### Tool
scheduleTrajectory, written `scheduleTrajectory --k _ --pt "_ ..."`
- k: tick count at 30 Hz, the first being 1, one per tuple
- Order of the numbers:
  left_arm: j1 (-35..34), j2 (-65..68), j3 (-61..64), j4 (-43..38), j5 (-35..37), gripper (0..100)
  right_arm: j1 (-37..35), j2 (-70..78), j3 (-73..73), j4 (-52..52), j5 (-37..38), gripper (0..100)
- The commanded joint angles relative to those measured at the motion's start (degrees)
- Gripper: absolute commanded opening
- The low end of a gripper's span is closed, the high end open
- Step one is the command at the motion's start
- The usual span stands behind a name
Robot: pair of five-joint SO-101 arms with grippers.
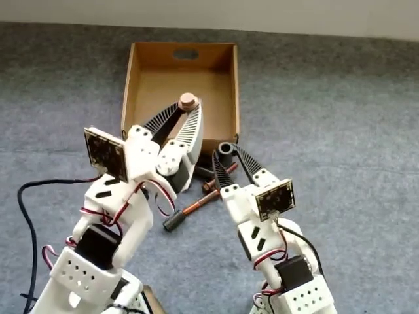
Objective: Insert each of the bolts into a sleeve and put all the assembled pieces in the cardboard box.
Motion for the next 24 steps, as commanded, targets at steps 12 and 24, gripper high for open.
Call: scheduleTrajectory --k 12,24 --pt "3.4 -0.2 5.5 -8.1 0.4 1 -0.2 -0.9 -0.3 -1.4 -0.5 0.5" --pt "5.4 -0.1 5.5 -8.3 0.4 1 -0.2 -0.9 -0.3 -1.4 -0.5 0.5"
